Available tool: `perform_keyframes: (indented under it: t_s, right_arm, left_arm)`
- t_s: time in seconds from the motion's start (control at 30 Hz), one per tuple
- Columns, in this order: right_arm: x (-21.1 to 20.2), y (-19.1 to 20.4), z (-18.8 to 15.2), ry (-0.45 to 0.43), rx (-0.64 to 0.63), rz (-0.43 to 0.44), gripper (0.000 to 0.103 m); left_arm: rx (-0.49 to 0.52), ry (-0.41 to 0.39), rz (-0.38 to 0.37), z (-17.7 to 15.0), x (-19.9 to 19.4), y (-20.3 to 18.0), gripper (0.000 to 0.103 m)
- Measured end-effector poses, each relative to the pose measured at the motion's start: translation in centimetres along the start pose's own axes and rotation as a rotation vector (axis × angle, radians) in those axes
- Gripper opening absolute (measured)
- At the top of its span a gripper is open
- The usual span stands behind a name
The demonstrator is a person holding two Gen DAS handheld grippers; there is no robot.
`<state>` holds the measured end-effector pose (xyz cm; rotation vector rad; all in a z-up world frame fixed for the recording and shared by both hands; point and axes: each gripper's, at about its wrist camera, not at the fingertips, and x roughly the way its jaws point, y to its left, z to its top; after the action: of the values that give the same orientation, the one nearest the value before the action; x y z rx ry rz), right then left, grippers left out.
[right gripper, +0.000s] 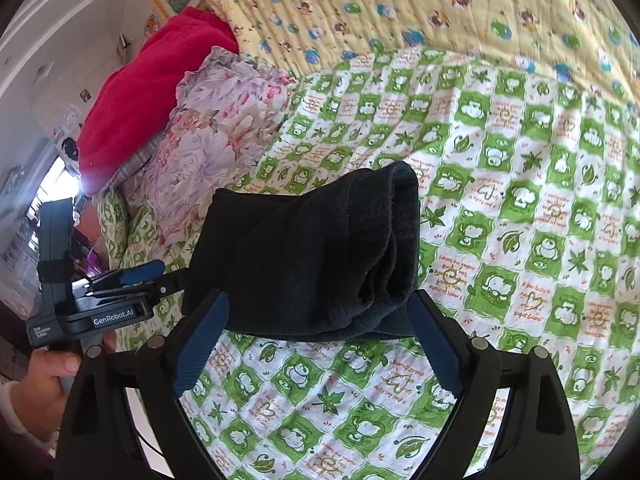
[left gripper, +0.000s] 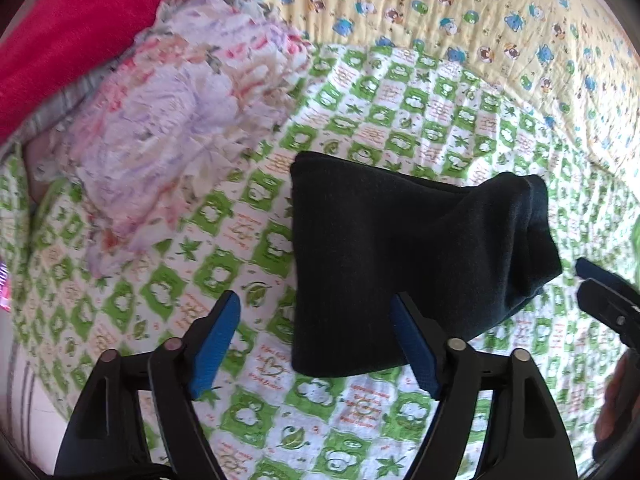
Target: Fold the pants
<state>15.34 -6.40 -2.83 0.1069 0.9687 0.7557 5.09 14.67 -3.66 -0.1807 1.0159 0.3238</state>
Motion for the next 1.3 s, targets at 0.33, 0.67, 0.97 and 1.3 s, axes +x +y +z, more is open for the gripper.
perform_keyframes:
  t_s: [0.33, 0.67, 0.97, 1.3]
  right_arm:
    - [-2.0, 1.1, -2.0, -0.08, -0.035, -0.041, 0.097]
    - [-2.7, 2.8, -3.3, -0.114, -0.135, -0.048, 0.097]
    - [-2.8, 4.0, -3.6, -0.154, -0.195, -0.061, 0.097]
    - [-1.5, 5.0, -4.8, -0.132, -0.237, -0.047, 0.098]
  left_arm:
    - [-0.006, -0.033, 0.055, -1.6, -1.5, 0.4, 0.081]
    - [0.006, -0.042, 0.059, -3.3, -1.8, 0.5, 0.082]
    - [0.016, -0.075, 0.063, -4.1, -2.7, 0.6, 0.085]
    - [0.034, -0.083, 0.072, -5.1, -2.8, 0.5, 0.088]
